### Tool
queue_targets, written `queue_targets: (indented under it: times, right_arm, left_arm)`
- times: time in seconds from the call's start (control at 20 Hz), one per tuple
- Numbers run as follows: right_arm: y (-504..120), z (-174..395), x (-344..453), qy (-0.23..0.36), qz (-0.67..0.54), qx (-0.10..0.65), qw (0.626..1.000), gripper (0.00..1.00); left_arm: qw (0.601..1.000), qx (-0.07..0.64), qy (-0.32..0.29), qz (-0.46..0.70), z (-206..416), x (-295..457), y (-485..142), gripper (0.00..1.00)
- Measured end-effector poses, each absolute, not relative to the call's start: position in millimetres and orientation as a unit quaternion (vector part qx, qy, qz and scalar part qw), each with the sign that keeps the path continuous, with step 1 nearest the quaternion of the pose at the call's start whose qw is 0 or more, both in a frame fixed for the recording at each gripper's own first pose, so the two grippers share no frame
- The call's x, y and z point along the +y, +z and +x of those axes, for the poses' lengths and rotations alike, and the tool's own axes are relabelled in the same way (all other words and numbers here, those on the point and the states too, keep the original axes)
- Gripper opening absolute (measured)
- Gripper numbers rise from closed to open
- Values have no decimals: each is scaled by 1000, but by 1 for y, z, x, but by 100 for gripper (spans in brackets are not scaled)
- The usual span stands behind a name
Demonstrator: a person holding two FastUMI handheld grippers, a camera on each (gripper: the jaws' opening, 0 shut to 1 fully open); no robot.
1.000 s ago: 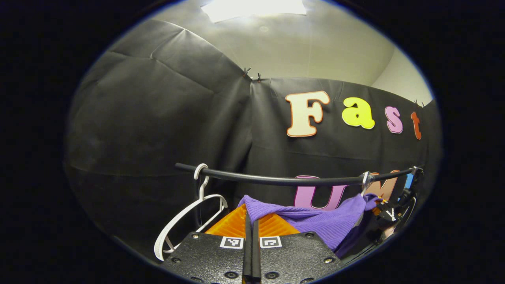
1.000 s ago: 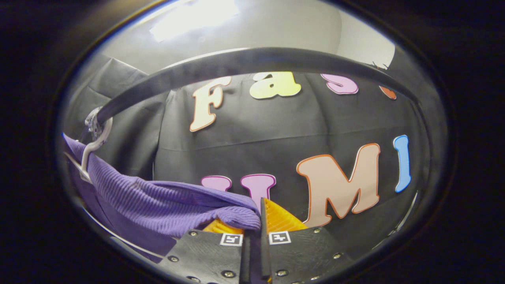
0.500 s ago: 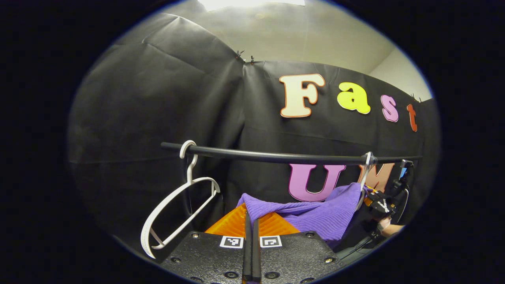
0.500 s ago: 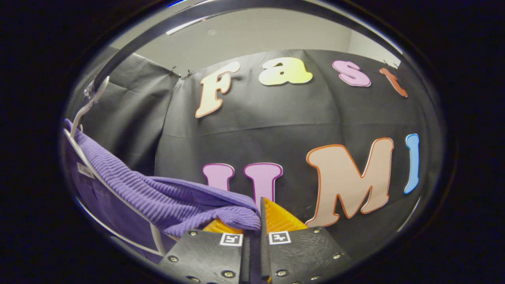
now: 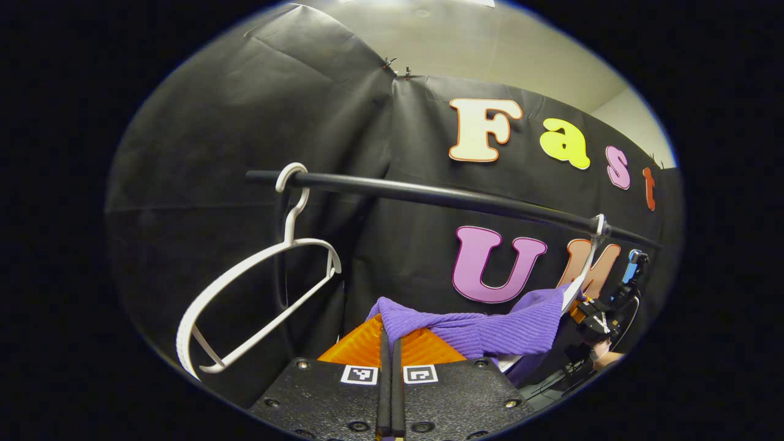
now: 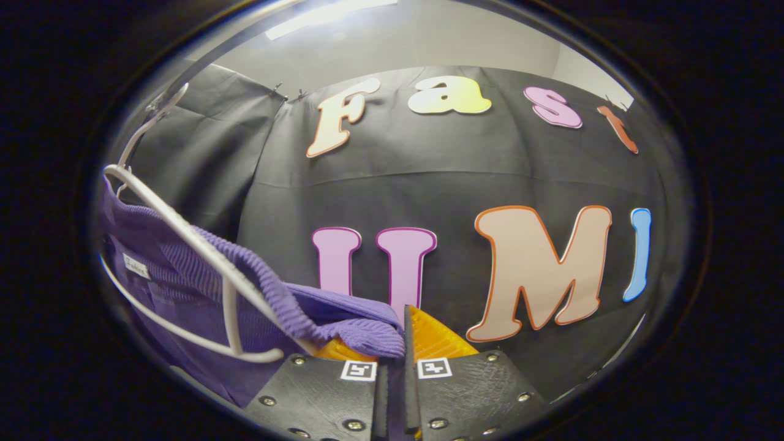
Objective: Grasp the clothes on the hanger with both hands and then place them into the laundry hamper below.
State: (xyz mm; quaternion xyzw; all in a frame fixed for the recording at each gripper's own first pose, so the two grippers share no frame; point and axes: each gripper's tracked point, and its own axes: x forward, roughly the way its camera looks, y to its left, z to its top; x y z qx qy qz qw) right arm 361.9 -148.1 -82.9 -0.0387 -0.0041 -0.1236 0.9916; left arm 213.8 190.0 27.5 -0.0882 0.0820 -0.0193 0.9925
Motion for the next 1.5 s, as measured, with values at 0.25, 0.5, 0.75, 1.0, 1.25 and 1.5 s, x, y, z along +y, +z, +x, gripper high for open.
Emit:
queue_targets:
  times: [0.25,0.5,0.75,1.0,1.25,1.5]
  right_arm:
    - [-103,351,-151,-130,-38,20,991,10]
    - [-124,337,-147,-131,-35,45,990,10]
    - [-150,317,-139,-126,-39,74,989,10]
    - [-172,297,-128,-118,-42,98,987,10]
    - [-190,278,-107,-101,-49,121,986,10]
    - [-209,251,-81,-84,-48,144,985,10]
  left_arm:
    - [994,86,-13,-62,211,191,3,1]
    - [992,98,2,-85,204,192,-24,1]
    - [990,118,24,-67,185,198,-55,1]
    - [988,141,39,-55,166,203,-92,1]
    - [987,153,39,-32,147,191,-121,1]
    - [984,176,20,-22,131,157,-153,1]
